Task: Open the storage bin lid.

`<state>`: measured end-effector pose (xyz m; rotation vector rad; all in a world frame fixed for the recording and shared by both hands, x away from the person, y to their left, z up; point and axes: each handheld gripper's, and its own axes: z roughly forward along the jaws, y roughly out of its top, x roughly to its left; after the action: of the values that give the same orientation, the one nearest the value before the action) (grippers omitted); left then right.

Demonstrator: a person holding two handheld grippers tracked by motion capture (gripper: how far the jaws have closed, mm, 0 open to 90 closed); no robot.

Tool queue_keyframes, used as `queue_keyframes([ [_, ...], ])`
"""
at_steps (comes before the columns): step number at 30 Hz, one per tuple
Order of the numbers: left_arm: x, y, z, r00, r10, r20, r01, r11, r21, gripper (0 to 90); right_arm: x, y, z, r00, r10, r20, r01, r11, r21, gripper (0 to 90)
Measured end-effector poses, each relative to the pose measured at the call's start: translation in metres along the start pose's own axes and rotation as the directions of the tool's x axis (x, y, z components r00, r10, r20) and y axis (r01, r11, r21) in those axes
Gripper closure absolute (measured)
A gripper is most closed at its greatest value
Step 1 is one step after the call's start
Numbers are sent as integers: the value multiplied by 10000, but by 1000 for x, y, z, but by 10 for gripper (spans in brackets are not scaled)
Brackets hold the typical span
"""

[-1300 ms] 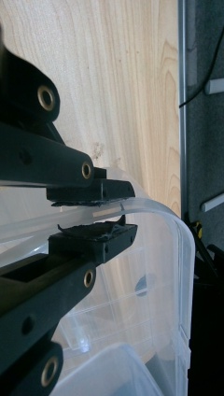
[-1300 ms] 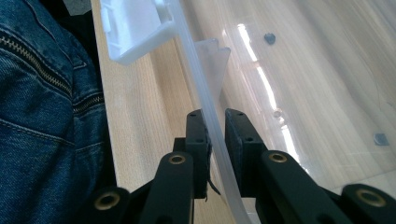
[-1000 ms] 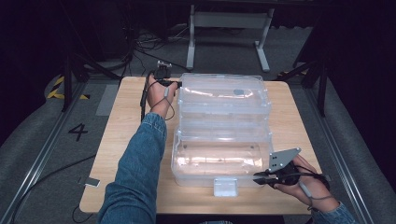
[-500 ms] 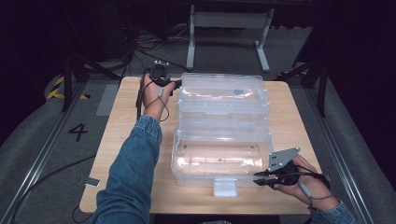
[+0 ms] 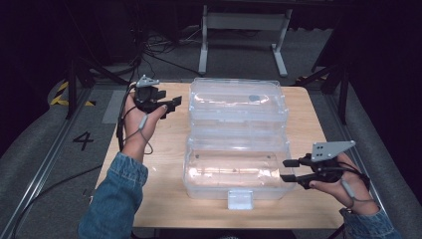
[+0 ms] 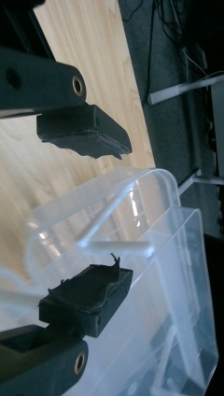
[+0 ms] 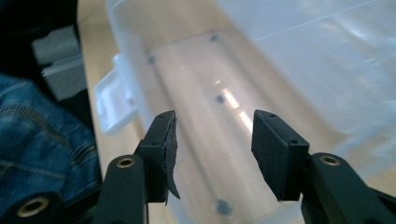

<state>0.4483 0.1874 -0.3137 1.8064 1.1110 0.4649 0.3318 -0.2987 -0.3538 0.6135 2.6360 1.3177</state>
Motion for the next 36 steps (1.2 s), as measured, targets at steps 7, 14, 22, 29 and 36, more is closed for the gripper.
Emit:
queue_keyframes([
  [7,-1,-25,-30,9983,568,-155,-562,9978,353,348,-11,0,-24,9917,331,1246,-286,9989,-381,481],
  [14,5,-48,-45,9962,841,-218,-824,9942,693,334,-31,-10,-41,9520,1259,2790,-1068,9908,-828,438],
  [22,18,-79,-44,9843,1760,120,-1757,9727,1514,337,-62,-17,-35,9143,1772,3642,-1604,9841,-763,407],
  [29,30,-106,-34,9754,2159,-452,-1935,9358,2946,320,-85,-42,-15,8540,2544,4539,-2608,9641,-497,412],
  [36,36,-125,-27,9792,2023,-160,-1863,9272,3250,313,-100,-68,2,8529,2850,4374,-3105,9505,-138,411],
])
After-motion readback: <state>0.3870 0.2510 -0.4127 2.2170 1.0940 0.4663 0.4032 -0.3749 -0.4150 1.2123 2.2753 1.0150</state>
